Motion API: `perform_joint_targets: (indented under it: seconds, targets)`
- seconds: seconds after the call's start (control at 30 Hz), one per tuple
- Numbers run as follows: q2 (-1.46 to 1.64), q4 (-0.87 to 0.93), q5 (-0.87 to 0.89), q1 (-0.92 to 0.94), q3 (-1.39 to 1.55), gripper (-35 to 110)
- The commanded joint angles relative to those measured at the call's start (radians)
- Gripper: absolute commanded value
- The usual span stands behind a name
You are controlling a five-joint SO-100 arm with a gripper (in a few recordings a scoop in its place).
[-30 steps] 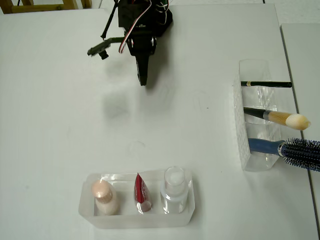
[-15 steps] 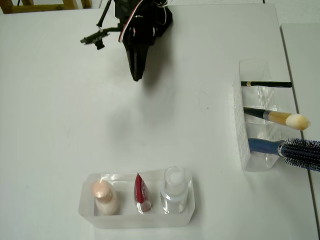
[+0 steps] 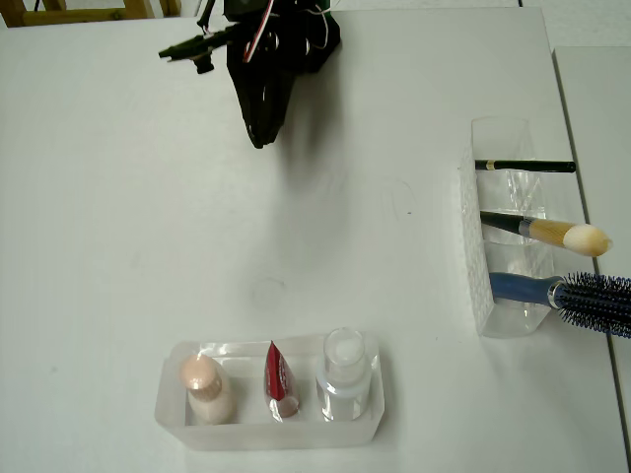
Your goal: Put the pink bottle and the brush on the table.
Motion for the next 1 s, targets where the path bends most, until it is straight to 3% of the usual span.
perform_joint_targets:
  seconds: [0.0,0.23,0.97]
  targets:
    - [-0.009,-0.006,-0.092,-0.014,-0.041,0]
    - [-0.089,-0.115,-0.268,0.026,-0.043,0]
    - [-0.535,-0.758,-0.643,0.069,-0.046,0]
